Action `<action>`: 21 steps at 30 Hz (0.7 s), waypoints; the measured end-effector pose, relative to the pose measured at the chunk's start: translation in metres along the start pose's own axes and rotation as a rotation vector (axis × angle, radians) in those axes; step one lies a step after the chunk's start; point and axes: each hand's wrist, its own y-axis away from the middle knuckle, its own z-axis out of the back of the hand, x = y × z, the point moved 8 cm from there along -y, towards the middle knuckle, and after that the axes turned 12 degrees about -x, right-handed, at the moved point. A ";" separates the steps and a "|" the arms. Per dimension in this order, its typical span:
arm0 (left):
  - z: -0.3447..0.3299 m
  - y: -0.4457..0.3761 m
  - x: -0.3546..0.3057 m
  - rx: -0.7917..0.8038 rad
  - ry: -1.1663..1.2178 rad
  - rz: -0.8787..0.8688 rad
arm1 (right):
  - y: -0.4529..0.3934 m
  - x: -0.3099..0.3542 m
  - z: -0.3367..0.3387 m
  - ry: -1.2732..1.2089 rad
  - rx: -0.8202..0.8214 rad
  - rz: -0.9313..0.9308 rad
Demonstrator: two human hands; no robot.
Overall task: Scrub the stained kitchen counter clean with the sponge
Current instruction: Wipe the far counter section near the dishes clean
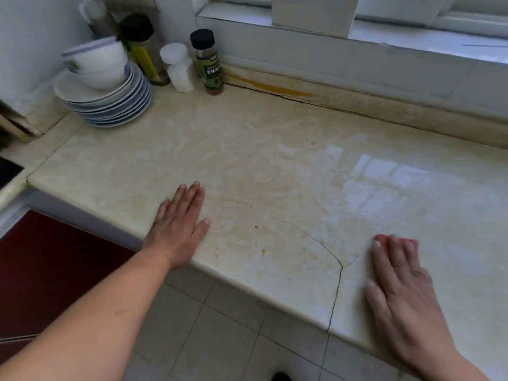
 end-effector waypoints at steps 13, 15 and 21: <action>-0.001 -0.004 0.005 -0.086 0.146 -0.017 | -0.076 0.255 -0.066 -0.186 0.150 0.415; 0.001 -0.003 0.008 -0.117 0.216 -0.015 | -0.043 0.268 -0.066 -0.195 0.168 0.499; 0.006 -0.003 0.019 -0.181 0.383 0.043 | -0.014 0.293 -0.076 -0.244 0.190 0.578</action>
